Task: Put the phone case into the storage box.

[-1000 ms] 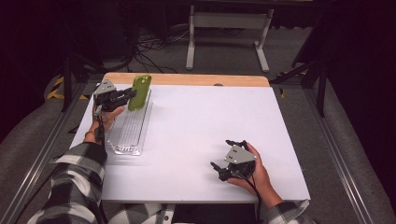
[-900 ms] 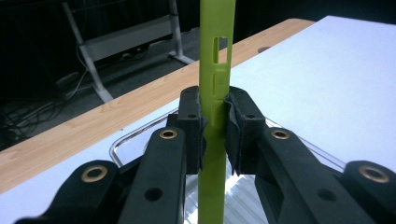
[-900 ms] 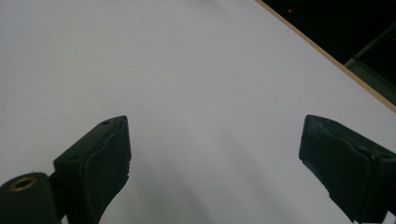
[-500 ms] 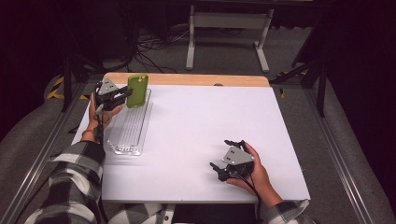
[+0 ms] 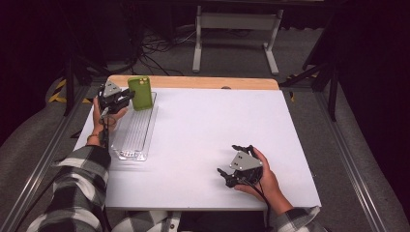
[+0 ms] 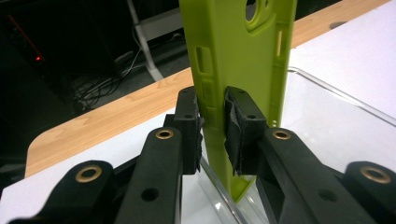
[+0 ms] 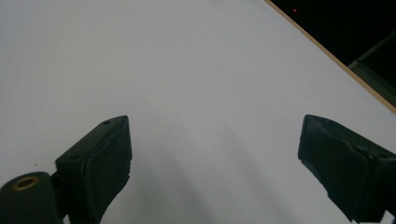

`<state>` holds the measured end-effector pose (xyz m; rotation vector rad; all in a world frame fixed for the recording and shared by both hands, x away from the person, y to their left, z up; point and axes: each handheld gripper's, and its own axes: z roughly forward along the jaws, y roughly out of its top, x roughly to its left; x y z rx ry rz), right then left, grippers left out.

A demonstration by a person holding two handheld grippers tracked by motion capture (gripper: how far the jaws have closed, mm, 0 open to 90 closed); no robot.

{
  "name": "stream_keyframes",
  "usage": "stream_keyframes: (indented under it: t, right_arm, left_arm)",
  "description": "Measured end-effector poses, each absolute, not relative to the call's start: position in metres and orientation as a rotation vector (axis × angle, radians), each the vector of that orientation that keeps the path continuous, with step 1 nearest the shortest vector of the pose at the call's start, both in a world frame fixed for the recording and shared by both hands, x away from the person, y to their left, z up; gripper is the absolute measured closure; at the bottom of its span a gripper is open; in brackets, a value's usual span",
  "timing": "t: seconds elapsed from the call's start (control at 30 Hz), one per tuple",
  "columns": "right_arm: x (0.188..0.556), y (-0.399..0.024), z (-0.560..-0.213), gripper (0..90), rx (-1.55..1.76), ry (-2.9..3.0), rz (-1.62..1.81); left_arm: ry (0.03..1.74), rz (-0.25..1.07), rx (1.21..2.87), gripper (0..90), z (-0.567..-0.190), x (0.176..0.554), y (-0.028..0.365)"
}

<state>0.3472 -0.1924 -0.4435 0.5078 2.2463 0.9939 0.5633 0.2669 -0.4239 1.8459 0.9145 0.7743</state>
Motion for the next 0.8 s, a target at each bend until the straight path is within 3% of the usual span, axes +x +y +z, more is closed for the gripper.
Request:
stream_keyframes:
  t: [0.8]
  right_arm:
    - [0.3474, -0.1934, -0.4433, 10.8, 0.511, 2.257, 0.994]
  left_arm:
    - [0.998, 0.816, 1.813, 65.3, -0.4199, 0.5711, 0.2617]
